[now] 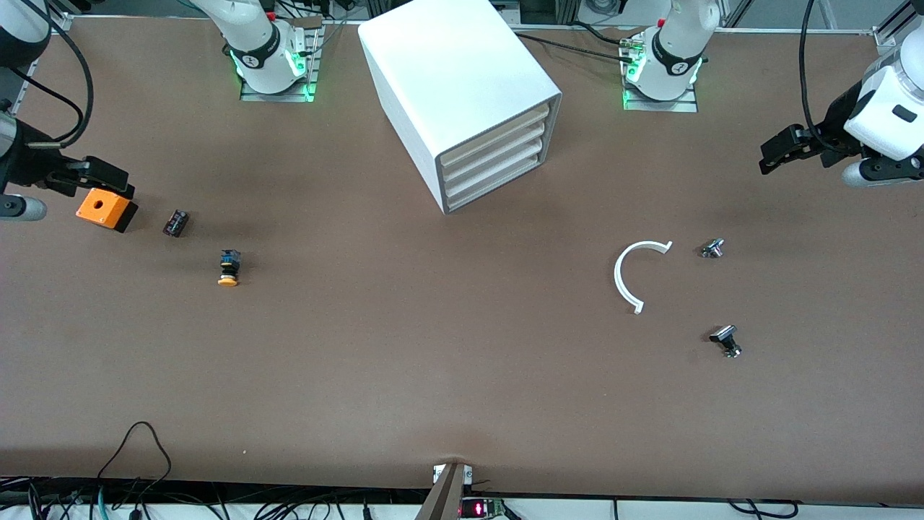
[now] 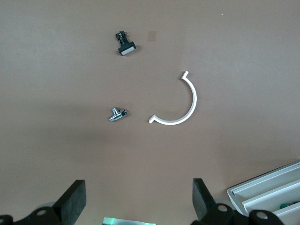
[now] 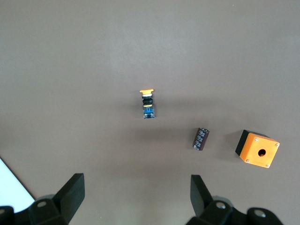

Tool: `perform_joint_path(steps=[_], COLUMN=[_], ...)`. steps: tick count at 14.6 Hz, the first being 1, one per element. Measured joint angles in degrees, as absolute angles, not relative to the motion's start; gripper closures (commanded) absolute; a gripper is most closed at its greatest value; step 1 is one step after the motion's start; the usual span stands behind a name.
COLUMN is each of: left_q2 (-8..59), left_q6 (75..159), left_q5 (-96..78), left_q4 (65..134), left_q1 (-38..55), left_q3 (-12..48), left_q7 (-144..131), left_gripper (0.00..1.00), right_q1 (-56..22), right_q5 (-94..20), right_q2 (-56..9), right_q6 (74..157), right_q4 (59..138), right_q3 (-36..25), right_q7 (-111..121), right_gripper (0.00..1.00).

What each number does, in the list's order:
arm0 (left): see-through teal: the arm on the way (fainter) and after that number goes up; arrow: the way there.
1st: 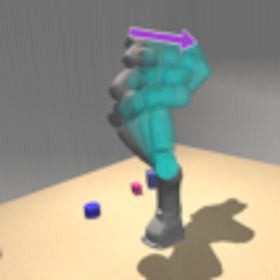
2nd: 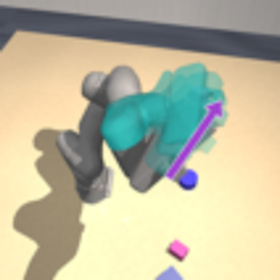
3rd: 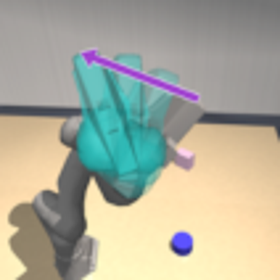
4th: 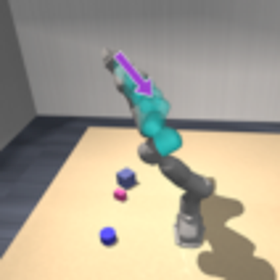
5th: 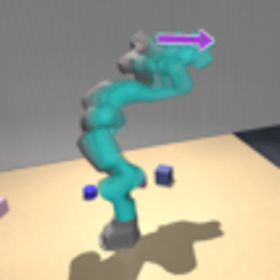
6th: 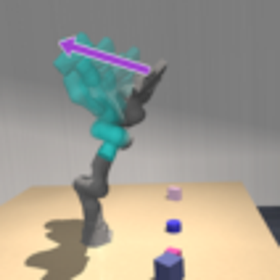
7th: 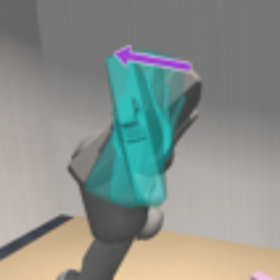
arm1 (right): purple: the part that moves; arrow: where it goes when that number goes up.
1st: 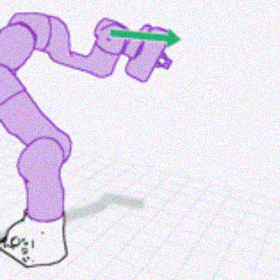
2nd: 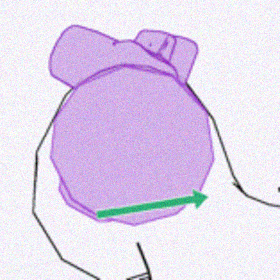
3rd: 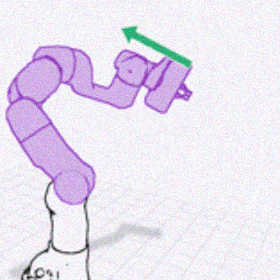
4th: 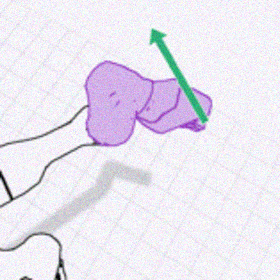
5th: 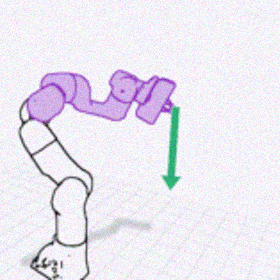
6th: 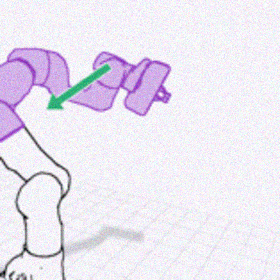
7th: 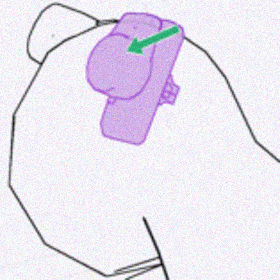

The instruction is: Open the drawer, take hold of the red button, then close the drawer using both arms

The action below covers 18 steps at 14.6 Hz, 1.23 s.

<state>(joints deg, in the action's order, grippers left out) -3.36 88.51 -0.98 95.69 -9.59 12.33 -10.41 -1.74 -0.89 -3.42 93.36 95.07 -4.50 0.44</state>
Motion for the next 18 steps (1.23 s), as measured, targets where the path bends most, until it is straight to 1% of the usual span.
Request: perform_joint_path(steps=[11, 18], left_q2=[-3.2, -0.8], left_q6=[87.7, 87.6], left_q5=[-1.0, -1.0], left_q4=[95.4, 94.3], left_q1=[-9.6, -9.5], left_q3=[12.6, 12.8], left_q7=[-10.4, -10.4], left_gripper=[0.00, 0.00], right_q1=[-3.2, -3.3], right_q5=[-0.3, -0.3], right_q2=[-4.2, -4.3], right_q6=[93.5, 93.5], right_q4=[95.1, 95.1], right_q3=[-3.8, -3.8], right_q7=[0.5, 0.5], right_gripper=[0.00, 0.00])
